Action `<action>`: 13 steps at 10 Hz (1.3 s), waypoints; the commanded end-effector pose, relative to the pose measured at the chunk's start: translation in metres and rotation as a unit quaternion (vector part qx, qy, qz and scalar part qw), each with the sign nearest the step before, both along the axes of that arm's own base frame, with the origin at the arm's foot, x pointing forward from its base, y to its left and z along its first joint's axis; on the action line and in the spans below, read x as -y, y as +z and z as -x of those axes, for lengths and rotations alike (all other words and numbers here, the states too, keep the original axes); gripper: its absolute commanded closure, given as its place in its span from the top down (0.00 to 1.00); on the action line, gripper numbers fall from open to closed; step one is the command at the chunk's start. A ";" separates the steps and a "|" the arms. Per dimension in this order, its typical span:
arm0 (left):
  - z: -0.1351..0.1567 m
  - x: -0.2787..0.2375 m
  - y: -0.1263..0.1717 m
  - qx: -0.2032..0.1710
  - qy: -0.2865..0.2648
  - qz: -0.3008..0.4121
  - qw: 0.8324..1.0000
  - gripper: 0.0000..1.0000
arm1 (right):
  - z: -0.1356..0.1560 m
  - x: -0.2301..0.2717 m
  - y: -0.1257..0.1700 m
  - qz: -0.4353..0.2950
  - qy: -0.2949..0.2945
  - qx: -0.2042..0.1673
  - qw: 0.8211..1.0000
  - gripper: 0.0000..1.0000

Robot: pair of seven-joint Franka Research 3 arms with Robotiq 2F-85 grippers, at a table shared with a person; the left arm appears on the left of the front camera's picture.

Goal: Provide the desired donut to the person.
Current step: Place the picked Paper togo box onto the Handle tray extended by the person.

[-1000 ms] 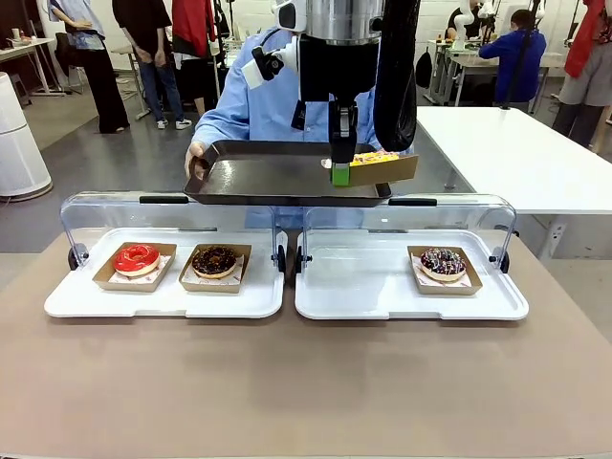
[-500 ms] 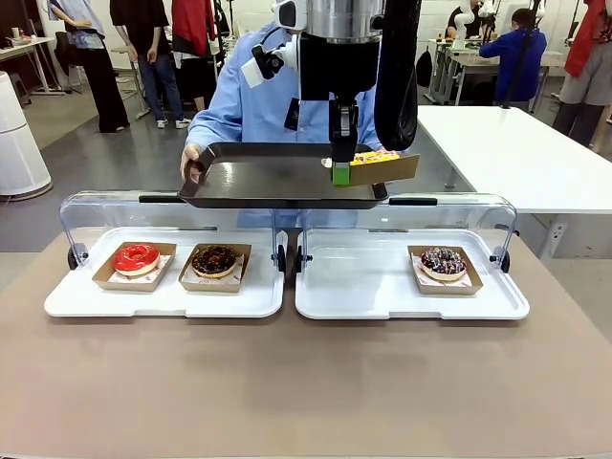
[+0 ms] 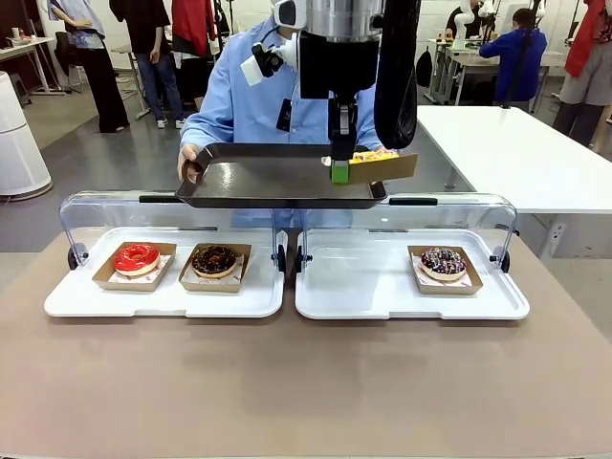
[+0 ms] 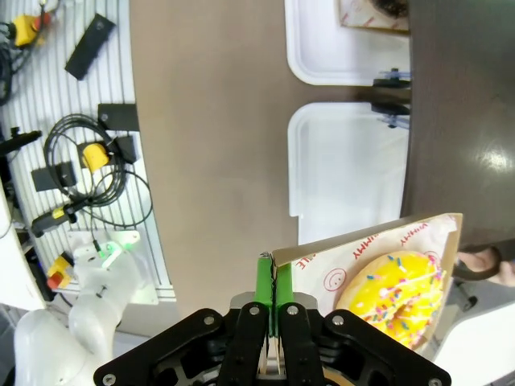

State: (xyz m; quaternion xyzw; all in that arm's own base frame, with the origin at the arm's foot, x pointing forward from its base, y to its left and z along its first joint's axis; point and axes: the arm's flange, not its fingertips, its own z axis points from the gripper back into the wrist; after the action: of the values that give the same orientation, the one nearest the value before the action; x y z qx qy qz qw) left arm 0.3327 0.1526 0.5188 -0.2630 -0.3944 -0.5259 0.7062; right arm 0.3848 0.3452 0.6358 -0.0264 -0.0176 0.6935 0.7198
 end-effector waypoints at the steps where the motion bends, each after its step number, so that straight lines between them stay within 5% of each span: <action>1: 0.001 -0.001 0.001 0.003 0.000 0.004 1.000 1.00 | -0.021 -0.007 0.023 -0.018 -0.001 0.025 1.000 0.01; 8: 0.001 -0.001 0.001 0.003 0.000 0.004 1.000 1.00 | -0.156 -0.012 -0.004 -0.065 -0.016 0.035 0.997 0.01; 13: 0.001 -0.001 0.001 0.003 0.000 0.004 1.000 1.00 | -0.182 0.006 -0.036 -0.085 -0.030 -0.003 0.996 0.01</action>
State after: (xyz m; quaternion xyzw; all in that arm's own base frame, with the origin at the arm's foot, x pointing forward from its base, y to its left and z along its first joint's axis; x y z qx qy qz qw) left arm 0.3327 0.1527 0.5189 -0.2629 -0.3945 -0.5259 0.7062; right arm 0.5611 0.3391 0.5967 0.0138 -0.0707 0.6622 0.7459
